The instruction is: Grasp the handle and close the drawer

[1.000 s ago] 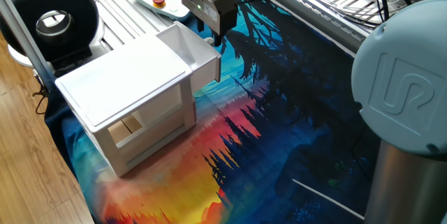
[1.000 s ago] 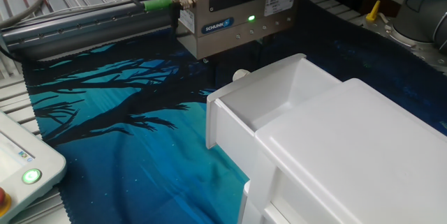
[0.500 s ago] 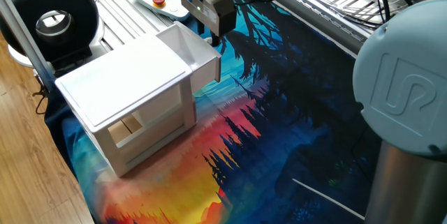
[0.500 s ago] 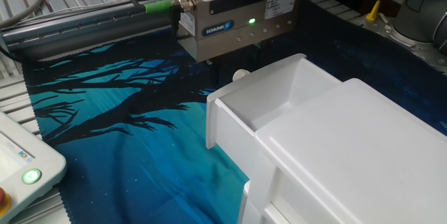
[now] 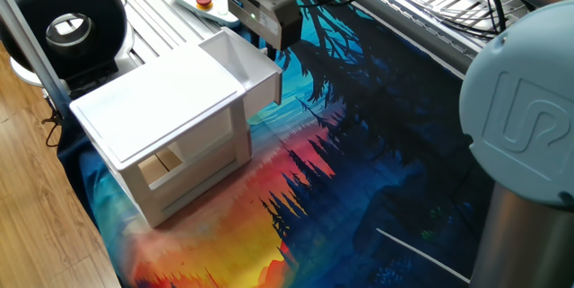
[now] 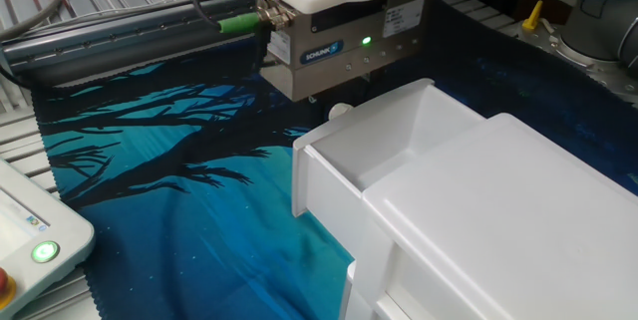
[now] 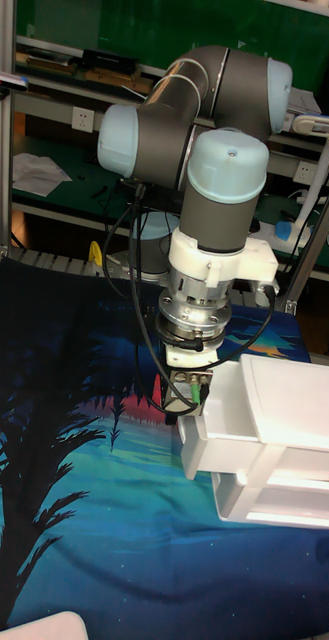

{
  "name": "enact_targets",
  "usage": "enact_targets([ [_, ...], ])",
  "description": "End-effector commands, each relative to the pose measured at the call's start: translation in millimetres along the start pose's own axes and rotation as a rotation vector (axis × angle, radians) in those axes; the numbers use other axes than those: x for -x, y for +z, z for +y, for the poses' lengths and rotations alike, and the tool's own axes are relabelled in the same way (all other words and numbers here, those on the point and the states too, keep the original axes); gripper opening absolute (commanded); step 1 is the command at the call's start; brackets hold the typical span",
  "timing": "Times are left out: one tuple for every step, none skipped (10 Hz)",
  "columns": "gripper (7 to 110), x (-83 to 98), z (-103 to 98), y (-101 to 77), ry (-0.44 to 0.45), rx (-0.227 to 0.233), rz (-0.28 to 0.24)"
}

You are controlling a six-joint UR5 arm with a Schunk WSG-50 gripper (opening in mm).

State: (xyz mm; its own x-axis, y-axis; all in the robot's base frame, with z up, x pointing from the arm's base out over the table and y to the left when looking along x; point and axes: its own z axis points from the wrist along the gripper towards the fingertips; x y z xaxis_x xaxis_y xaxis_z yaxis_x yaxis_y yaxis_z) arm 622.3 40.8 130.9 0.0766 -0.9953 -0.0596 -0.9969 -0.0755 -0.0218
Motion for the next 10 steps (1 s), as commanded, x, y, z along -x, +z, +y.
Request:
enact_targets([
  [44,2.5,0.4,2.1,-0.069,-0.026,-0.039],
  [44,0.8,3.3,2.2,-0.073,-0.026,-0.039],
  [44,-1.0,7.1,1.6,-0.064,-0.017,-0.029],
  [44,-0.6,9.2,2.1,-0.051,-0.015,-0.022],
  [44,1.4,11.3,2.9,-0.032,-0.014,-0.019],
  [44,1.2,14.1,3.4,-0.017,-0.011,-0.013],
  [44,0.8,16.0,4.0,-0.016,-0.009,-0.017],
  [44,-0.4,17.2,4.7,-0.016,-0.009,-0.017],
  [44,-1.2,18.8,4.7,-0.016,-0.005,-0.014],
  [44,-0.5,19.6,4.4,-0.011,-0.005,-0.014],
])
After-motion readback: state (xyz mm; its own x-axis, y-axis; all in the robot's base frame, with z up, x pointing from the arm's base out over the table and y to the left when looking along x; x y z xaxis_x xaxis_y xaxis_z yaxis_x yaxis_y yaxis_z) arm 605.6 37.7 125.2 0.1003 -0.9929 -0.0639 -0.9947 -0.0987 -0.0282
